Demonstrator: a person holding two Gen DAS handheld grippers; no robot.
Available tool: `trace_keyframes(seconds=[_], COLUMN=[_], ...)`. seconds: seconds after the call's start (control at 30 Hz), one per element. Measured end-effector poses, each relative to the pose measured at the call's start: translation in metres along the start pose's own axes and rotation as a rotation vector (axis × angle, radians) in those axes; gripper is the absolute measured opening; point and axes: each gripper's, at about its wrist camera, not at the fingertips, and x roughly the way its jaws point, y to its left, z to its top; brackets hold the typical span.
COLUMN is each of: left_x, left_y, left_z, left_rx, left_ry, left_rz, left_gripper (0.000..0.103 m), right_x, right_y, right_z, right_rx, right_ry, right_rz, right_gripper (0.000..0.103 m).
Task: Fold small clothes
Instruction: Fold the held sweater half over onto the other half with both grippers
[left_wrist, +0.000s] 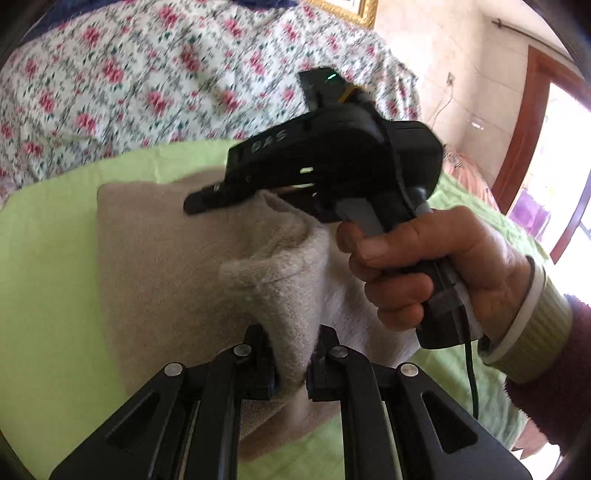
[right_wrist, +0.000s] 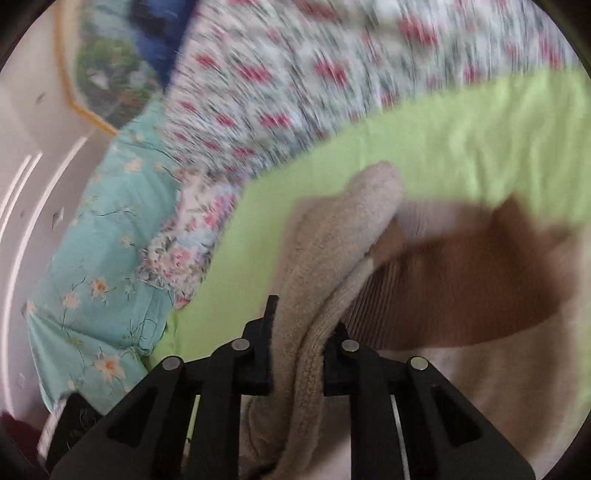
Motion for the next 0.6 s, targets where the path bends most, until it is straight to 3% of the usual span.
trace_keyframes(seconds=[0.13, 0.3, 0.43, 0.6], left_x=[0.001, 0.053, 0.092, 0.093], left_y=[-0.032, -0.061, -0.069, -0.068], left_z=[0.021, 0.02, 0.007, 0.003], left_rx=[0.037, 0.045, 0.049, 0.047], left_ry=[-0.038, 0.049, 0.144, 0.17], left_rz=[-0.09, -0.16, -0.157, -0.146], left_gripper=[0.01, 0.01, 0.01, 0.016], right_x=[-0.048, -0.051, -0.038, -0.048], right_y=[-0.02, -0.082, -0.103, -0.099], right_z=[-0.009, -0.029, -0.041, -0.044], right_rx=[-0.038, 0.02, 0.021, 0.011], right_ry=[-0.036, 0.026, 0.044, 0.007], right_rz=[-0.115, -0.231, -0.255, -0.28], right_gripper=[0.017, 0.017, 0.022, 0.037])
